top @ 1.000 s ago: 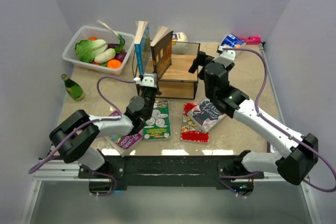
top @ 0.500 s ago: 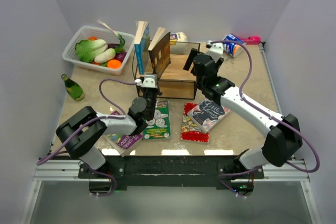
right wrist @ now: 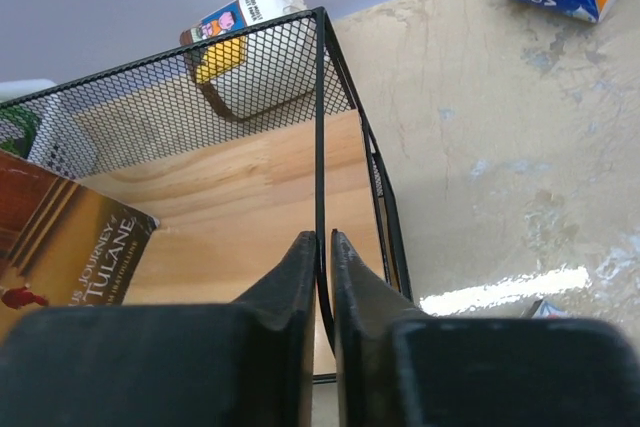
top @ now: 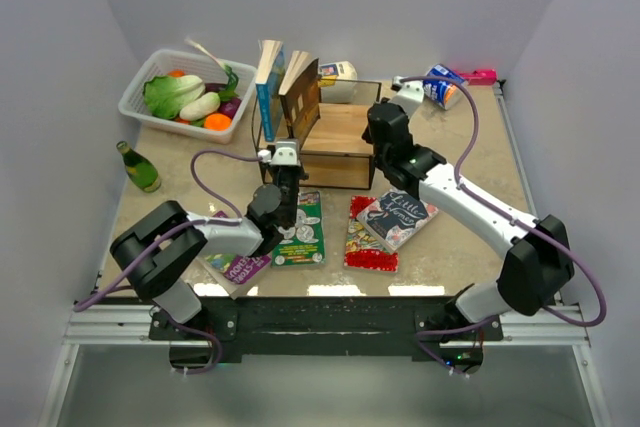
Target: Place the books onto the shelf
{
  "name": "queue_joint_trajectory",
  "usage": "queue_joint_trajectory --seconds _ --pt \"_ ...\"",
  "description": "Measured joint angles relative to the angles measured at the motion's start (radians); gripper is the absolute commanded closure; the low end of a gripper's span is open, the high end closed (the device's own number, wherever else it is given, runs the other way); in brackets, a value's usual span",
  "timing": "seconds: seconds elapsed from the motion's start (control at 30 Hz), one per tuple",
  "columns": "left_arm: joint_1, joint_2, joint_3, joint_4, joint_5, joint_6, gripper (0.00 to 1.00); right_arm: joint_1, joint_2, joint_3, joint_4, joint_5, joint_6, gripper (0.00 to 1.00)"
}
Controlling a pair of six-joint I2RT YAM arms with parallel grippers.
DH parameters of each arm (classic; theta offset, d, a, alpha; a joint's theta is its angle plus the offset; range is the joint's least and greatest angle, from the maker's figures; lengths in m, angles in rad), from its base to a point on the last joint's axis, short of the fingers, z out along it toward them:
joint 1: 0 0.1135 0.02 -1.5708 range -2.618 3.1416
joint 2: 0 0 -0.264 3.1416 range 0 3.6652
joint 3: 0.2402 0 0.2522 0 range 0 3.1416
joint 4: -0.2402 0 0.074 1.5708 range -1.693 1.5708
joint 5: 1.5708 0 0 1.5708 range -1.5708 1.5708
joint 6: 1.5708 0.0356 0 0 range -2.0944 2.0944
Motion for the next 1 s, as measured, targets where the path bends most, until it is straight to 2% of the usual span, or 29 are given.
queue_joint_trajectory --seconds 0.1,0.27,0.63,1.0 --pt "0.0 0.002 0.0 0.004 -0.013 0.013 0.89 0.0 -0.003 -0.004 0.002 -0.015 -0.008 1.0" --pt "0.0 0.015 0.016 0.008 -0.033 0.053 0.97 0.001 -0.008 -0.014 0.014 -0.03 -0.01 1.0" --pt "-0.002 0.145 0.121 0.08 -0.099 0.243 0.97 -0.001 -0.026 -0.045 0.048 -0.053 0.006 1.0" --pt "-0.006 0.071 0.064 0.048 -0.099 0.214 1.0 -0.001 -0.038 -0.058 0.055 -0.064 0.015 1.0"
